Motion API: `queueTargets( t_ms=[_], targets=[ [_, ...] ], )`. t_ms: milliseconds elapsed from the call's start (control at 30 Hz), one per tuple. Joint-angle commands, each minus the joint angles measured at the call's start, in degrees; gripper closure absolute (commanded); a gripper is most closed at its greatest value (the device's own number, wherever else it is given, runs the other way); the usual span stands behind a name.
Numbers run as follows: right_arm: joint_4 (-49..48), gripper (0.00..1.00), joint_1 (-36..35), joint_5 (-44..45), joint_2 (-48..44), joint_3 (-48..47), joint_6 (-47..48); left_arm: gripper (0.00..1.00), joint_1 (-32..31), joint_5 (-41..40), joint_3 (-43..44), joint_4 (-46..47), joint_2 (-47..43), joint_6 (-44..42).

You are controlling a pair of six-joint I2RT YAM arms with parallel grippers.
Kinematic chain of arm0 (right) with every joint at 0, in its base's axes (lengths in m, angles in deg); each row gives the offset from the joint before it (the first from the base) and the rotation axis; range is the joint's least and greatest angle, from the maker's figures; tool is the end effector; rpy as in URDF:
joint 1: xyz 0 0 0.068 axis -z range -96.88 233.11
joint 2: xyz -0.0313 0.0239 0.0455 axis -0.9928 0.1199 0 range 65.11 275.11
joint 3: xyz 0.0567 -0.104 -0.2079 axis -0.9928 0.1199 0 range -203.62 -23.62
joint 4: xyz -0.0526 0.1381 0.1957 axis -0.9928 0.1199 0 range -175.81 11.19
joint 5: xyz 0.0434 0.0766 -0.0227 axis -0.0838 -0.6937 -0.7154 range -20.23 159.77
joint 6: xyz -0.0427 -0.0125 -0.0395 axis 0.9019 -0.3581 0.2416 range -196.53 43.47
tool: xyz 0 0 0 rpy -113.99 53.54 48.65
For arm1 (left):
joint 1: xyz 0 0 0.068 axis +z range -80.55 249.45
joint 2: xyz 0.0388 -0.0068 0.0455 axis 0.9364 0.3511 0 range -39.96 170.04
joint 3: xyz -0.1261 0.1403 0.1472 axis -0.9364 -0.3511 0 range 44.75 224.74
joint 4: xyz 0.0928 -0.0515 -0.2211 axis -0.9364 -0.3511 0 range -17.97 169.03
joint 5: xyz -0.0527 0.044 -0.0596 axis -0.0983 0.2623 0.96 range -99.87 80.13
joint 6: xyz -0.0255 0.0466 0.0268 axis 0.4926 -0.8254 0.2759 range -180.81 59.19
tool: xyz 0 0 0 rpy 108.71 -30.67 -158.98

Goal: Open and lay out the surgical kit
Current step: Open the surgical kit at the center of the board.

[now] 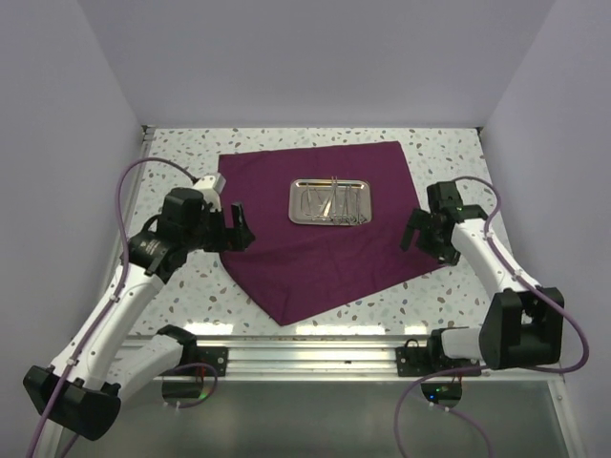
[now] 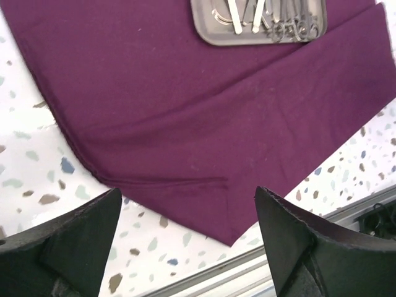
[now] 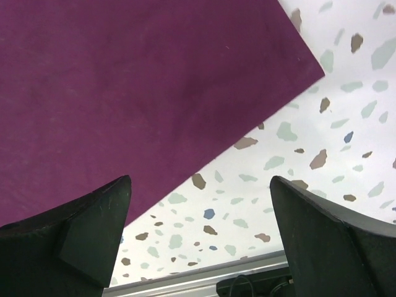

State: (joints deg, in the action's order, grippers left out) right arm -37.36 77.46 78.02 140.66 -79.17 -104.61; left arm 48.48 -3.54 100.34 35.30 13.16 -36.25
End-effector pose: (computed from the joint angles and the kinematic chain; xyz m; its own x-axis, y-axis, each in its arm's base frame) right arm 0.2397 0.0175 0.2050 -0.8378 0.3853 -0.3868 0.3960 0.9166 0.0551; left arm 0.1809 -0.0745 0.2893 -0.7400 -0.1588 -0.6536 0.1379 0.9152 -0.3786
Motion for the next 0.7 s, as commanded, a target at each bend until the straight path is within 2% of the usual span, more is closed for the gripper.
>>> queueTargets(
  t_ms=[0,167,400,667],
  targets=[
    [-2.65,0.02,2.56,-1.48,0.03,3.33,-1.19,0.10,0.32,3.59,-1.36,9.51,1.10,1.37],
    [-4.67,0.02,10.82,-1.39,5.12,4.75,0.21,0.17,0.32,9.39,-4.96,13.22,3.56,0.23],
    [-6.78,0.04,20.31,-1.13,12.95,1.94,-0.40,0.14,0.23,14.76,-8.57,14.11,8.65,-2.67],
    [-11.96,0.07,22.88,-2.27,19.72,0.44,-2.51,0.14,0.14,13.80,-10.42,13.58,10.69,-5.48]
  ],
)
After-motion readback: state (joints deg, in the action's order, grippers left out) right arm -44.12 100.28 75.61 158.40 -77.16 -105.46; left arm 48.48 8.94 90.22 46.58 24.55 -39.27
